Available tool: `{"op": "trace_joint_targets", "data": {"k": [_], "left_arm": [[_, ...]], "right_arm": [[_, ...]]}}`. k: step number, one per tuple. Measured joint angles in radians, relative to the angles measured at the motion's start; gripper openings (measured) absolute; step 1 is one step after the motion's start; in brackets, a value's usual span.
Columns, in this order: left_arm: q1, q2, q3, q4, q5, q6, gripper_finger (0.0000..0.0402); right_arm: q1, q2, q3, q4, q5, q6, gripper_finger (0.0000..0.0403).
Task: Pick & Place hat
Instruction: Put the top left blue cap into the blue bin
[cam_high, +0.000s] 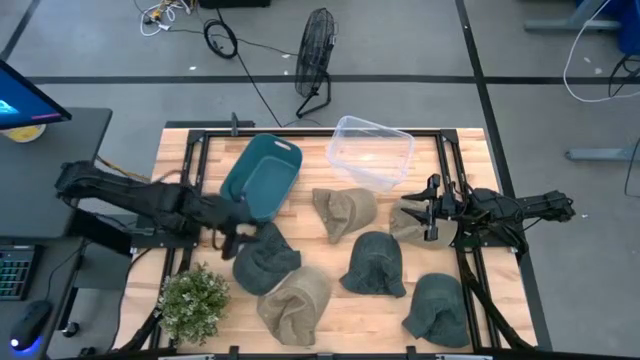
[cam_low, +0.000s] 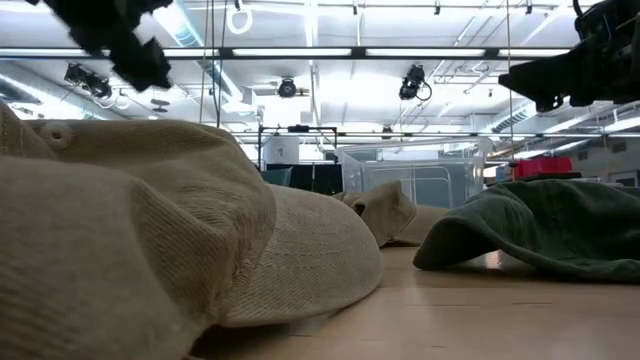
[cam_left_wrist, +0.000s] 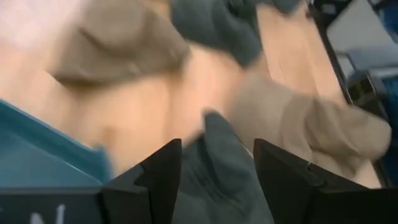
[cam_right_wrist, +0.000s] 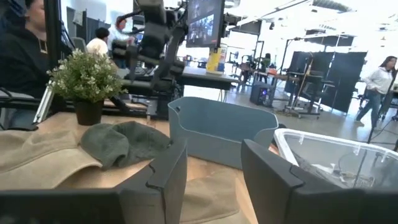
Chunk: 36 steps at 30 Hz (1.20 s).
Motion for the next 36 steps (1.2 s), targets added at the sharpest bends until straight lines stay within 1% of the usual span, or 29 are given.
{"op": "trace_joint_targets", "data": {"k": [5, 11, 16, 27, 29, 30, 32, 34, 36], "left_arm": [[-0.090, 0.158, -0.002, 0.009, 0.024, -0.073, 0.0195], [-0.148, 0.319, -0.002, 0.125, 0.022, -0.088, 0.0193], [-0.173, 0.389, -0.002, 0.153, 0.022, -0.083, 0.0193], [-0.173, 0.524, -0.002, 0.156, 0.021, -0.082, 0.0192], [-0.173, 0.539, 0.000, 0.163, 0.022, -0.081, 0.0188], [-0.173, 0.541, 0.000, 0.164, 0.024, -0.077, 0.0180], [-0.175, 0.540, 0.000, 0.172, 0.027, -0.073, 0.0151], [-0.175, 0.532, 0.005, 0.168, 0.027, -0.071, 0.0105], [-0.172, 0.522, 0.025, 0.160, 0.026, -0.074, 0.0047]], "right_arm": [[0.000, 0.000, 0.000, -0.001, 0.000, 0.005, 0.0155], [0.000, 0.000, 0.000, -0.018, -0.001, 0.067, 0.0155], [0.000, 0.000, 0.000, -0.016, -0.003, 0.099, 0.0155], [0.000, 0.000, 0.000, -0.016, -0.004, 0.146, 0.0155], [0.000, 0.000, 0.000, -0.016, -0.004, 0.152, 0.0155], [0.000, 0.000, 0.000, -0.016, -0.004, 0.152, 0.0155], [0.000, 0.000, 0.000, -0.016, -0.004, 0.152, 0.0155], [0.000, 0.000, 0.000, -0.016, -0.003, 0.152, 0.0155], [0.000, 0.000, 0.000, -0.016, -0.003, 0.151, 0.0155]]}}
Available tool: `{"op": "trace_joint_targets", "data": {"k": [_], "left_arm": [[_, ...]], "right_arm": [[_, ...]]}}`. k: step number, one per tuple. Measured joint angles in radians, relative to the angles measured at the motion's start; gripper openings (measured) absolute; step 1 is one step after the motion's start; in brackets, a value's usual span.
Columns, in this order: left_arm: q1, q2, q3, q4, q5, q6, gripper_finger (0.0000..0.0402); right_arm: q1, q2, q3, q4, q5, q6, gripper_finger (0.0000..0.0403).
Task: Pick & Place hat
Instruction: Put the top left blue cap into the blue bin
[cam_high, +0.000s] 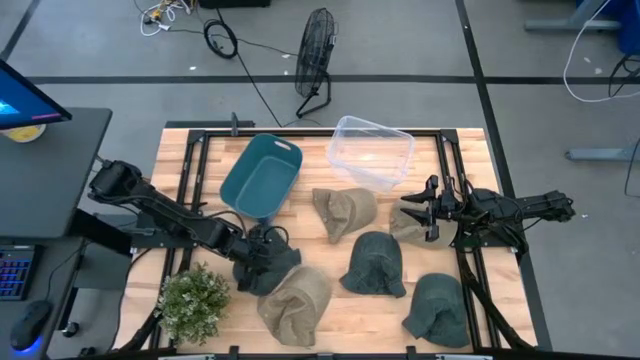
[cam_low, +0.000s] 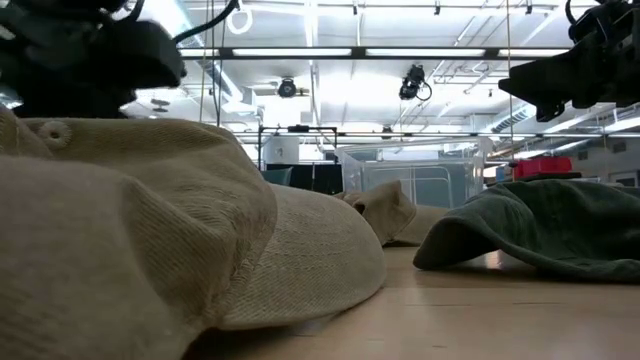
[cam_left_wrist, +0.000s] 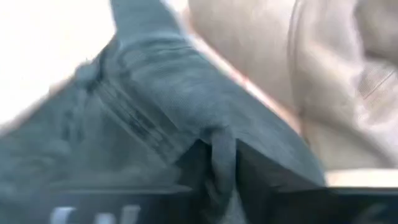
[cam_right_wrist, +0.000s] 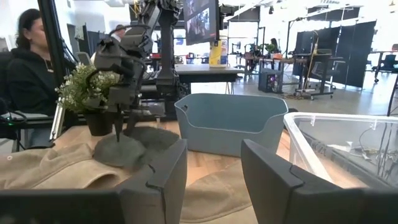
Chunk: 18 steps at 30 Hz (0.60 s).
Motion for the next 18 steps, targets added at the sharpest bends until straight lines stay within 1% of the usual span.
{"op": "trace_joint_targets", "data": {"k": [1, 2, 5, 8, 10, 14, 16, 18], "left_arm": [[0.002, -0.006, 0.014, -0.012, -0.002, -0.007, 0.0026], [0.003, -0.014, 0.032, -0.034, -0.005, -0.012, 0.0016], [0.004, -0.044, 0.111, -0.096, -0.010, -0.003, 0.0015], [0.002, -0.072, 0.225, -0.215, -0.045, 0.047, 0.0013], [0.003, -0.086, 0.317, -0.321, -0.108, 0.083, 0.0010], [0.017, -0.088, 0.507, -0.568, -0.309, 0.159, 0.0011], [0.041, -0.088, 0.570, -0.636, -0.402, 0.192, 0.0012], [0.089, -0.088, 0.605, -0.689, -0.446, 0.230, 0.0011]], "right_arm": [[0.000, 0.000, 0.000, 0.000, 0.000, 0.000, 0.0155], [0.000, 0.000, 0.000, 0.000, 0.000, 0.000, 0.0155], [0.000, 0.000, 0.000, 0.000, 0.001, 0.000, 0.0155], [0.000, 0.000, 0.000, 0.000, 0.001, 0.000, 0.0155], [0.000, 0.000, 0.000, 0.000, 0.001, 0.000, 0.0155], [0.000, 0.000, 0.000, 0.000, 0.002, 0.000, 0.0155], [0.000, 0.000, 0.000, 0.000, 0.002, 0.000, 0.0155], [0.000, 0.000, 0.000, 0.000, 0.002, 0.000, 0.0155]]}}
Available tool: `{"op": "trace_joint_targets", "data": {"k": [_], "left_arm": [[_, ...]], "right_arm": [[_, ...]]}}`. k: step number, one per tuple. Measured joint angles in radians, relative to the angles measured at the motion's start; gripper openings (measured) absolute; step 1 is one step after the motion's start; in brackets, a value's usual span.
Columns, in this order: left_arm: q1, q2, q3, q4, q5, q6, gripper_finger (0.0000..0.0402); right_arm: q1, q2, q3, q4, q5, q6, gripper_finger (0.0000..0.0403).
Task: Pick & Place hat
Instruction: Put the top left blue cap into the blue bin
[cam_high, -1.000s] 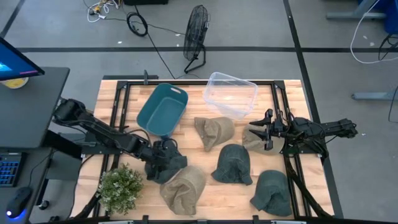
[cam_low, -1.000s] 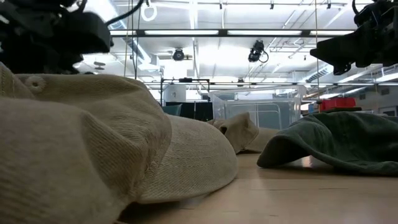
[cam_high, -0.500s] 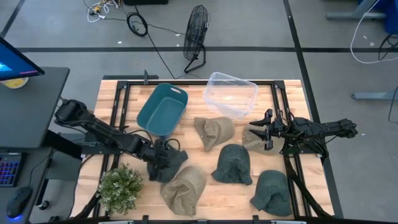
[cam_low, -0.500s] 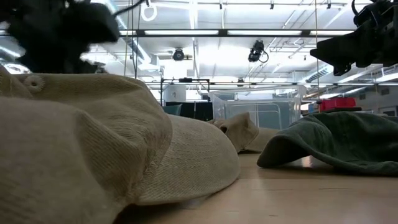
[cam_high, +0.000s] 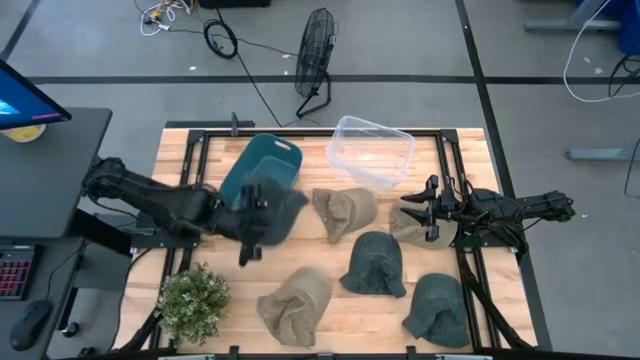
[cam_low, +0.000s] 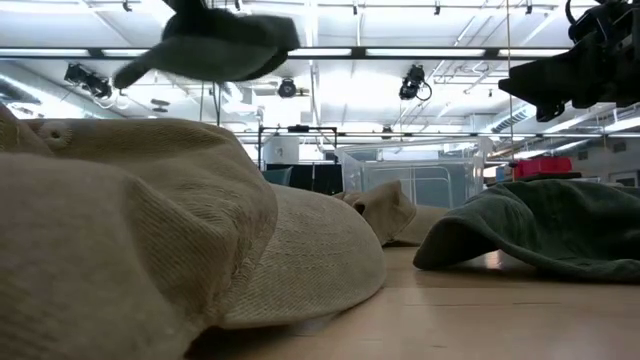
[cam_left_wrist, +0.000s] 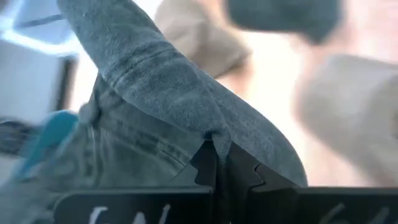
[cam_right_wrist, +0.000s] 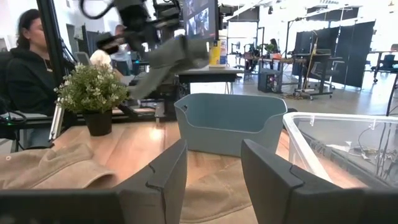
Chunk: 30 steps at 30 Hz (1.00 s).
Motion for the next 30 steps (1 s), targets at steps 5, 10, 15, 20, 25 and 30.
{"op": "trace_joint_targets", "data": {"k": [5, 10, 15, 20, 25, 30], "left_arm": [[0.178, 0.001, 0.015, -0.079, -0.009, 0.109, 0.0009], [0.379, 0.005, -0.038, -0.019, 0.005, 0.306, 0.0010], [0.557, 0.005, -0.160, 0.027, 0.180, 0.365, 0.0007], [0.609, 0.005, -0.327, 0.157, 0.325, 0.399, 0.0010], [0.589, 0.005, -0.423, 0.286, 0.330, 0.409, 0.0011], [0.589, 0.005, -0.466, 0.267, 0.338, 0.381, 0.0038]], "right_arm": [[0.000, 0.000, 0.000, 0.000, 0.000, -0.003, 0.0155], [0.000, 0.000, 0.000, 0.000, 0.000, -0.016, 0.0155], [0.000, 0.000, 0.000, 0.000, 0.000, -0.026, 0.0155], [0.000, 0.000, 0.000, 0.000, 0.000, -0.027, 0.0155], [0.000, 0.000, 0.000, 0.000, 0.000, -0.041, 0.0155], [0.000, 0.000, 0.000, 0.000, 0.000, -0.053, 0.0155]]}}
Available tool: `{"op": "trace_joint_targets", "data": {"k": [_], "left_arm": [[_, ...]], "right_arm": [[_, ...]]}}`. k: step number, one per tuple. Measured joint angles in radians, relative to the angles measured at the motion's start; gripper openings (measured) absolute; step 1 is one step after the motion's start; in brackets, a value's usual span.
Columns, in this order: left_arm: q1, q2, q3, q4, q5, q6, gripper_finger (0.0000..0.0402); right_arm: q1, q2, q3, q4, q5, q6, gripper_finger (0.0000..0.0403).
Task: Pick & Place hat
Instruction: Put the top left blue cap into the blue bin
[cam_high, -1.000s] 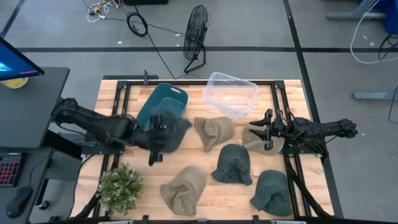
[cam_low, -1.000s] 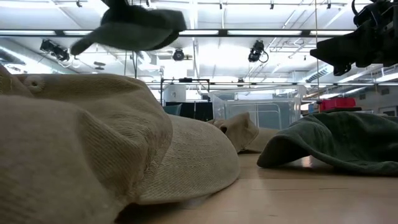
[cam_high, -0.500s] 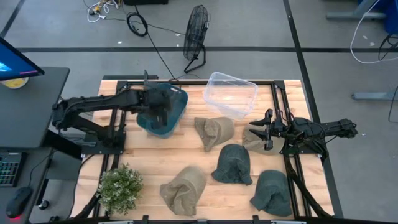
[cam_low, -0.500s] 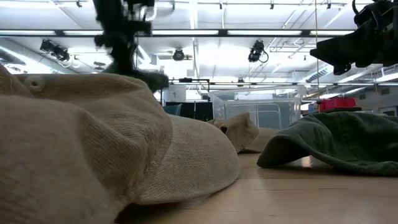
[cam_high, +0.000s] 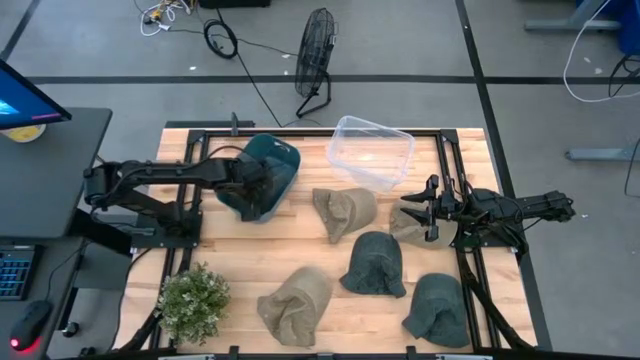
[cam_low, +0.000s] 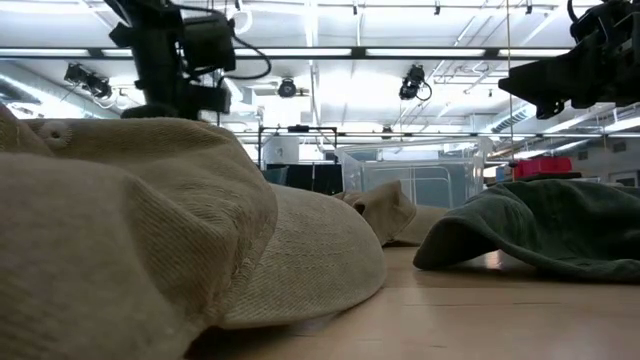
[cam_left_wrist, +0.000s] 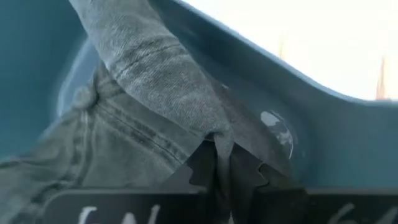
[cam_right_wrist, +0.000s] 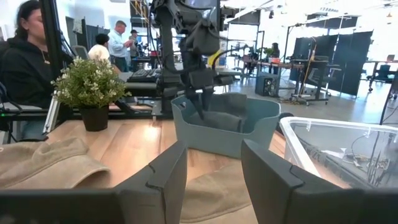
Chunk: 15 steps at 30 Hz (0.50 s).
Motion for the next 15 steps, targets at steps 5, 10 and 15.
{"op": "trace_joint_targets", "data": {"k": [5, 10, 15], "left_arm": [[0.003, 0.000, -0.031, -0.002, 0.012, -0.035, 0.0072], [-0.002, 0.000, -0.011, -0.002, 0.017, -0.041, 0.0118], [-0.031, -0.001, 0.095, -0.093, 0.013, 0.001, 0.0162]], "right_arm": [[0.000, 0.000, 0.000, 0.000, 0.000, -0.001, 0.0155], [0.000, 0.000, 0.000, 0.000, 0.000, 0.000, 0.0155], [0.000, 0.000, 0.000, 0.000, 0.000, 0.008, 0.0155]]}}
